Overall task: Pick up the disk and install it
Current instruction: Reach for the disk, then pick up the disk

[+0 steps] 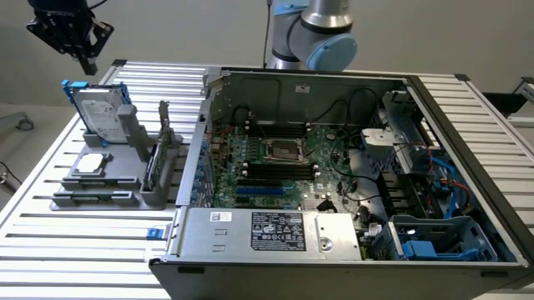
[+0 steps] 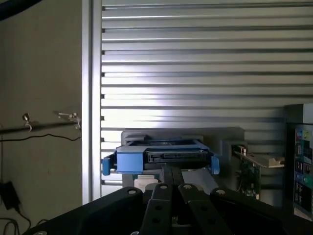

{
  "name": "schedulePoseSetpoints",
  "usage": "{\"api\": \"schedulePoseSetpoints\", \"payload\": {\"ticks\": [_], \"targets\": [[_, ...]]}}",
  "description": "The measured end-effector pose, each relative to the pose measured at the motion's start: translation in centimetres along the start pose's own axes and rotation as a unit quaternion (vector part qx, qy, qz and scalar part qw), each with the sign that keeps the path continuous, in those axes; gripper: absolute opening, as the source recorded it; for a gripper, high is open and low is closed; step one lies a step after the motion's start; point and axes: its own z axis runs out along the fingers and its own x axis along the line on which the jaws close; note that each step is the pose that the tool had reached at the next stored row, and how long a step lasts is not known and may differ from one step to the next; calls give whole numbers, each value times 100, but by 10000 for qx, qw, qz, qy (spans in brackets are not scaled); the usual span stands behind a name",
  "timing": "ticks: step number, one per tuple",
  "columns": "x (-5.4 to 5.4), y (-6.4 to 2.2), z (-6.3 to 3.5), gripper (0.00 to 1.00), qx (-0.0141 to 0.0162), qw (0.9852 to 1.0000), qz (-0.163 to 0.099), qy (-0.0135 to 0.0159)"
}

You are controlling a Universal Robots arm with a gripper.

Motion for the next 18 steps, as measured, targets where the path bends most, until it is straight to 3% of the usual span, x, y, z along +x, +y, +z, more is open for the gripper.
{"api": "schedulePoseSetpoints", "payload": {"ticks": [7, 9, 10, 18], "targets": [[263, 47, 2, 11, 0, 10000, 0, -6], [325, 55, 0, 11, 0, 10000, -1, -22], [344, 55, 1, 11, 0, 10000, -2, -36], [344, 55, 1, 11, 0, 10000, -2, -36]]}}
